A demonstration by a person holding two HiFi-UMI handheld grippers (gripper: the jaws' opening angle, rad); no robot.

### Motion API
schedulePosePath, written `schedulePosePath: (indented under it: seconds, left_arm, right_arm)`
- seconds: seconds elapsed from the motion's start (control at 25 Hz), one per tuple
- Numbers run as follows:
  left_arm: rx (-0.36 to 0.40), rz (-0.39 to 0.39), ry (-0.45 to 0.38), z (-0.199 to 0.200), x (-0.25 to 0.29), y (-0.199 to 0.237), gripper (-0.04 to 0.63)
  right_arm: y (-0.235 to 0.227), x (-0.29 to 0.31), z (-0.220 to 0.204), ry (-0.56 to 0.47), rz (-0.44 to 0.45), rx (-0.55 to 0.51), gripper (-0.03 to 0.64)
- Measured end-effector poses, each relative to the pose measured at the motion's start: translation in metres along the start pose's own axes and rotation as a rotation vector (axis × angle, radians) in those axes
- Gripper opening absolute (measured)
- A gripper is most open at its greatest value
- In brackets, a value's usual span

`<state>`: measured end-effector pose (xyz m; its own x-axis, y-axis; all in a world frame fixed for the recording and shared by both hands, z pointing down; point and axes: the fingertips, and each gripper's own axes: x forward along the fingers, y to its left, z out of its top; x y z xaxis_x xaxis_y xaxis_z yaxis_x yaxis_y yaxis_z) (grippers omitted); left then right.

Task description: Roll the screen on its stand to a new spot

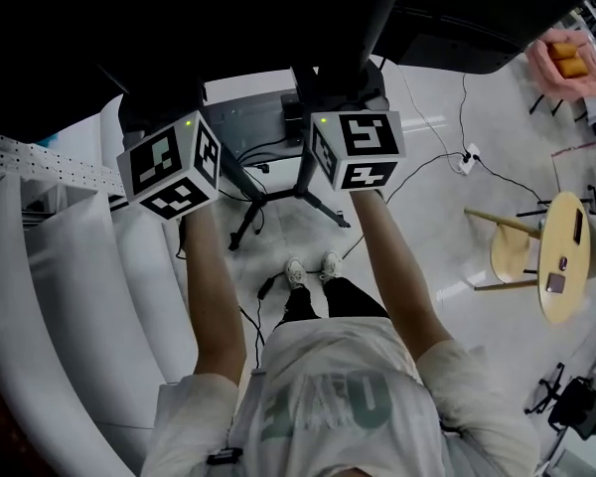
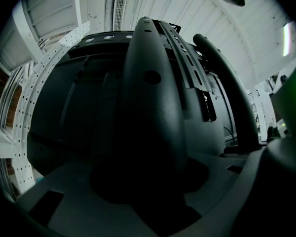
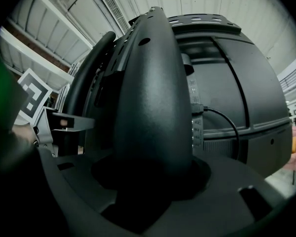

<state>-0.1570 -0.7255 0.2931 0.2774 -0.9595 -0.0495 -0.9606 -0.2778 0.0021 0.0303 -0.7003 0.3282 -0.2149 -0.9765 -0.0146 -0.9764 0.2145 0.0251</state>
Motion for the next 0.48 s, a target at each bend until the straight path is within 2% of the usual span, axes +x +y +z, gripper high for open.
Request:
schedulePosePath:
  seconds: [0.48]
  left_arm:
    - [0.002, -0.026, -0.006, 0.001, -0.065, -0.021, 0.215]
  right_arm:
    - [0.018, -0.075, 0.000, -0.041, 0.023, 0.008, 0.202]
